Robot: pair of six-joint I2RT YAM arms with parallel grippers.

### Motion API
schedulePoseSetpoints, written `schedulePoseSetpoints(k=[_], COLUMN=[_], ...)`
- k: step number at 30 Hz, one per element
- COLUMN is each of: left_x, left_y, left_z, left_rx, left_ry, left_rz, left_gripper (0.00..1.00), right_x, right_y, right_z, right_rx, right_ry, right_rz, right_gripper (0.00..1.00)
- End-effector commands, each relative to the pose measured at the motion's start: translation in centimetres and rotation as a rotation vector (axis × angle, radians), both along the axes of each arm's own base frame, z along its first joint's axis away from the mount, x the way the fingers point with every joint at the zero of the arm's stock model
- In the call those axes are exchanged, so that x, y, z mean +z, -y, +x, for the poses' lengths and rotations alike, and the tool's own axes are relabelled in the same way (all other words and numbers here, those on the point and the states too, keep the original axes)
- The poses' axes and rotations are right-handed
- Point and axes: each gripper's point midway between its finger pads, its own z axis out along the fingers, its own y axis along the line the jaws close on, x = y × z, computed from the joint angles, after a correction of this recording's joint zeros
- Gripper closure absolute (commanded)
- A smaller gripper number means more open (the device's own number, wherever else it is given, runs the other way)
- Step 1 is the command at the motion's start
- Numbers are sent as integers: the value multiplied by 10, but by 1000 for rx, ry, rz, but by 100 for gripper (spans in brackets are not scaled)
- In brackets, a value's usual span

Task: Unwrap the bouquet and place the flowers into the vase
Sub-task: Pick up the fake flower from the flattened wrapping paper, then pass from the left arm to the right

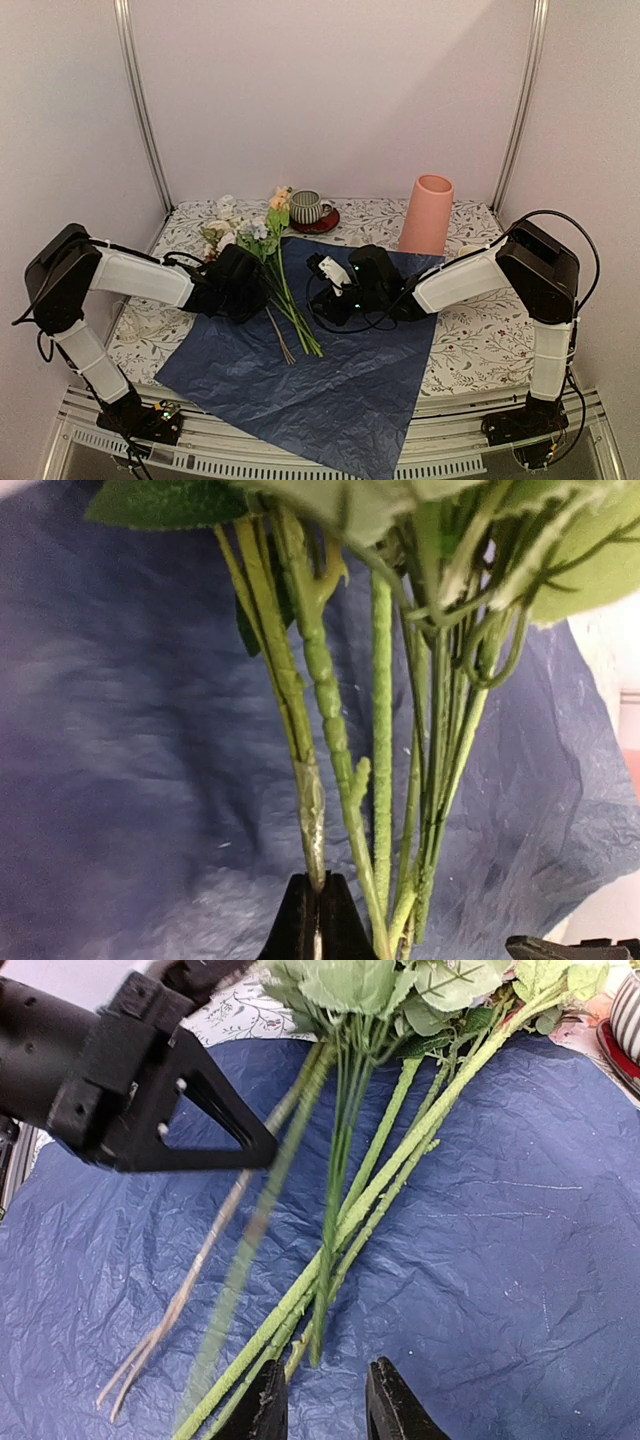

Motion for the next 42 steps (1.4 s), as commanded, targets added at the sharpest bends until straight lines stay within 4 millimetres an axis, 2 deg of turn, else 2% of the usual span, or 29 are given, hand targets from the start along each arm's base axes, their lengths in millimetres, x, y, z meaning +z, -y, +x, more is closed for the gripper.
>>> schedulePoseSetpoints(k=[1, 15, 20, 23, 31, 35, 40, 42], left_x=[16, 64, 69, 81, 141, 178, 212, 230], left_y=[-26, -63, -80, -87, -115, -107, -104, -94], left_z=[-1, -21, -34, -38, -46, -43, -49, -52], left_rx=[57, 103, 135, 148, 206, 99, 33, -50], left_ry=[31, 88, 71, 91, 241, 385, 535, 646], left_rz=[121, 392, 427, 427, 429, 397, 318, 275], left_gripper=[100, 100, 100, 100, 100, 100, 100, 100], right_x=[16, 18, 19, 18, 24, 30, 34, 36], right_y=[-1, -1, -1, 0, 3, 5, 7, 8], right_z=[-3, -3, -3, -2, -2, -3, -3, -4], right_rx=[3, 0, -4, -7, -21, -23, -28, -29], right_ry=[28, 35, 36, 35, 54, 68, 77, 80], right_rz=[13, 12, 16, 15, 24, 42, 57, 64], right_gripper=[72, 72, 72, 72, 72, 72, 73, 73])
